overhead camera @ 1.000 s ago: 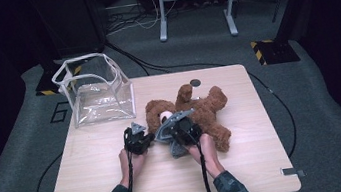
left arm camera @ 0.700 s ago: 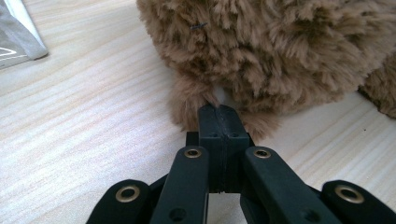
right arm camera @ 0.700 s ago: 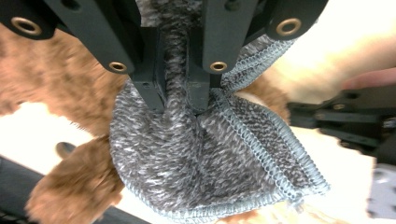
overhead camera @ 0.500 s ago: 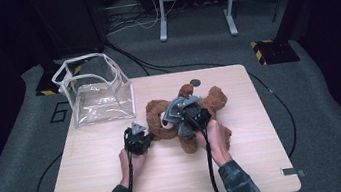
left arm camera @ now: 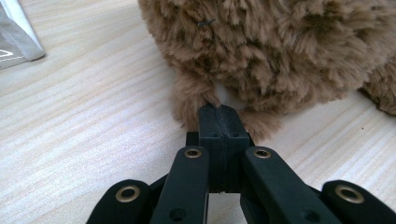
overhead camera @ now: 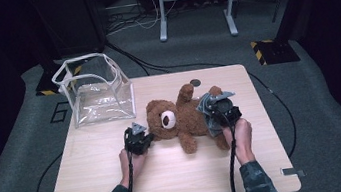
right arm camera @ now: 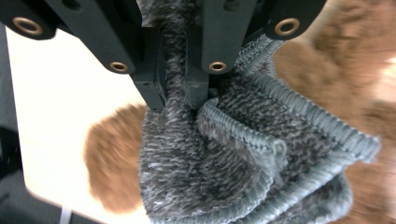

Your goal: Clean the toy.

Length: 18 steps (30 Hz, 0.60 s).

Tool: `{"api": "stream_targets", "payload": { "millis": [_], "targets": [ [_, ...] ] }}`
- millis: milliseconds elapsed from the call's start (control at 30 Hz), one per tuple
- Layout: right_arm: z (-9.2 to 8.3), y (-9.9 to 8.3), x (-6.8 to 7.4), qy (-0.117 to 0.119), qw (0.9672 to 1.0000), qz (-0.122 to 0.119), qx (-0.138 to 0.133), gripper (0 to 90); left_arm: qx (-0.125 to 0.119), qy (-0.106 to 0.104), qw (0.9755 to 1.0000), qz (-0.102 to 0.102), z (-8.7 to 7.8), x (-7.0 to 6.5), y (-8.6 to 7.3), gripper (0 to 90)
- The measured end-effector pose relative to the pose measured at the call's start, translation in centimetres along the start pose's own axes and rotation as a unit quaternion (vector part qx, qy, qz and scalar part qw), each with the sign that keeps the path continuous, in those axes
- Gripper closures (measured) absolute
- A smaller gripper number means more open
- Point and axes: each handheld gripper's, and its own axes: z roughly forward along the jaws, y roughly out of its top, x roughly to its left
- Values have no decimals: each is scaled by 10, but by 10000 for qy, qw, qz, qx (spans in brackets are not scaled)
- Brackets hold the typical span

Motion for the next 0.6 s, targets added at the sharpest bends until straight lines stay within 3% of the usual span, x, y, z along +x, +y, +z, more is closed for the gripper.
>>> {"api": "stream_targets", "payload": {
  "millis": [67, 200, 333, 467, 533, 567, 600],
  "targets": [
    [-1, -1, -3, 44, 9999, 96, -30, 809, 0, 4, 10000, 1, 0, 0, 0, 900],
    [-16, 7, 7, 128, 9994, -66, -325, 808, -1, 4, 10000, 1, 0, 0, 0, 900],
    [-27, 19, 37, 411, 9970, -377, -542, 807, -2, 5, 10000, 3, 0, 0, 0, 900],
    [-20, 29, 72, 797, 9932, -676, -504, 805, 1, 8, 10000, 8, 0, 0, 0, 900],
    [-15, 31, 81, 801, 9926, -780, -480, 805, 2, 3, 10000, 7, 0, 0, 0, 900],
    [-6, 32, 92, 717, 9915, -1009, -401, 806, 6, 0, 10000, 8, 0, 0, 0, 900],
    [-1, 33, 94, 669, 9918, -1033, -348, 806, 6, -1, 10000, 8, 0, 0, 0, 900]
  ]
}}
